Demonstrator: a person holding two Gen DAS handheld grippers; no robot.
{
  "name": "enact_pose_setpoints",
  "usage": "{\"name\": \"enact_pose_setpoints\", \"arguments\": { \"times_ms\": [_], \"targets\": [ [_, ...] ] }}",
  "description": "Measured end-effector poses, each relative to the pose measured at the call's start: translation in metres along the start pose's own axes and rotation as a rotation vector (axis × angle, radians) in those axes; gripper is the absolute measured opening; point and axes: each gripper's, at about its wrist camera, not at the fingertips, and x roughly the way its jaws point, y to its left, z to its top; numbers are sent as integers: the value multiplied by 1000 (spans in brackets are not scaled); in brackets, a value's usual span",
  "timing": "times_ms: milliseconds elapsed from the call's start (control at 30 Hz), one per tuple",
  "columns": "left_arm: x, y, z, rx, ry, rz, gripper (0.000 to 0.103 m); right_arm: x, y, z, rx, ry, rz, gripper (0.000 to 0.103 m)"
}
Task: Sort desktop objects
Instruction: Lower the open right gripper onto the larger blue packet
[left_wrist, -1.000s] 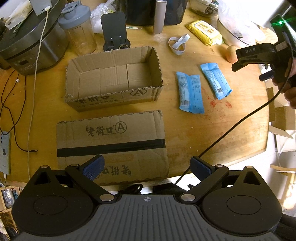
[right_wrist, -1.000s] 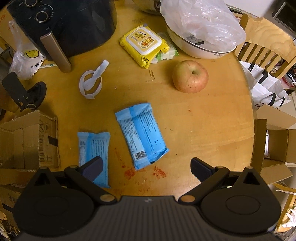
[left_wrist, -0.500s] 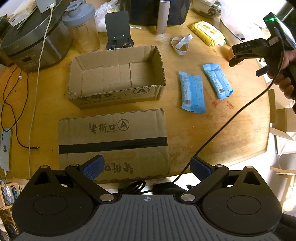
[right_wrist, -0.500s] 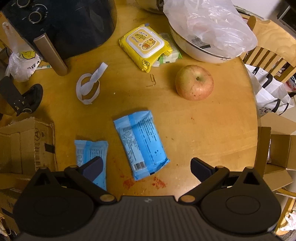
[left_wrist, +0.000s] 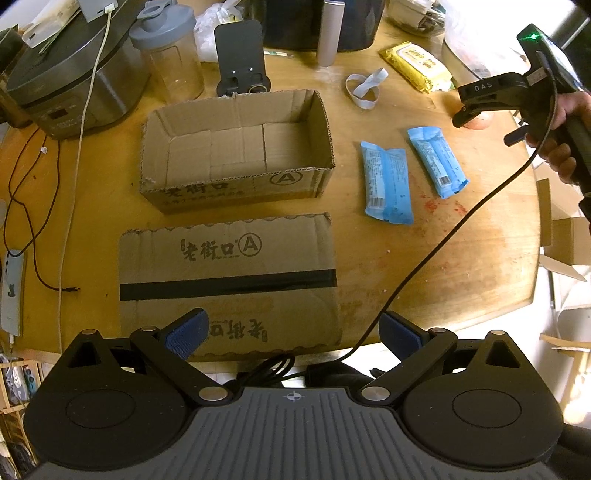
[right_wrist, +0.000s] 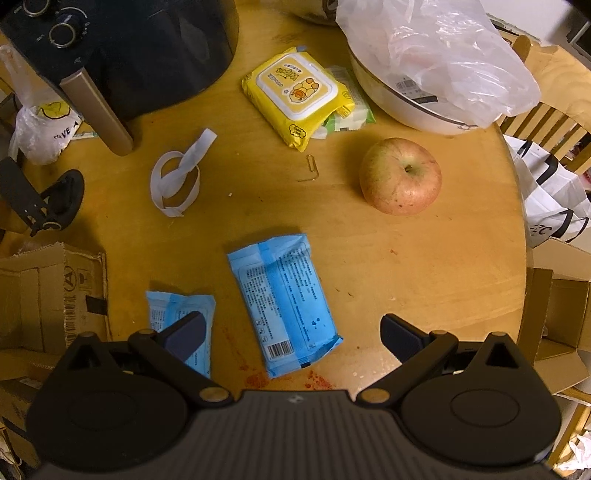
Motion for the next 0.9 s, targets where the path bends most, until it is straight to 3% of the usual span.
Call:
{"name": "enact_pose_setpoints", "arguments": {
  "times_ms": [433,900],
  "targets": [
    [0,1,0,-6,7,-2,101,7,5,5,-60,0,8,103],
    [2,2,1,-9,14,-8,101,16,10,9,-266,3,45,103]
  ]
}}
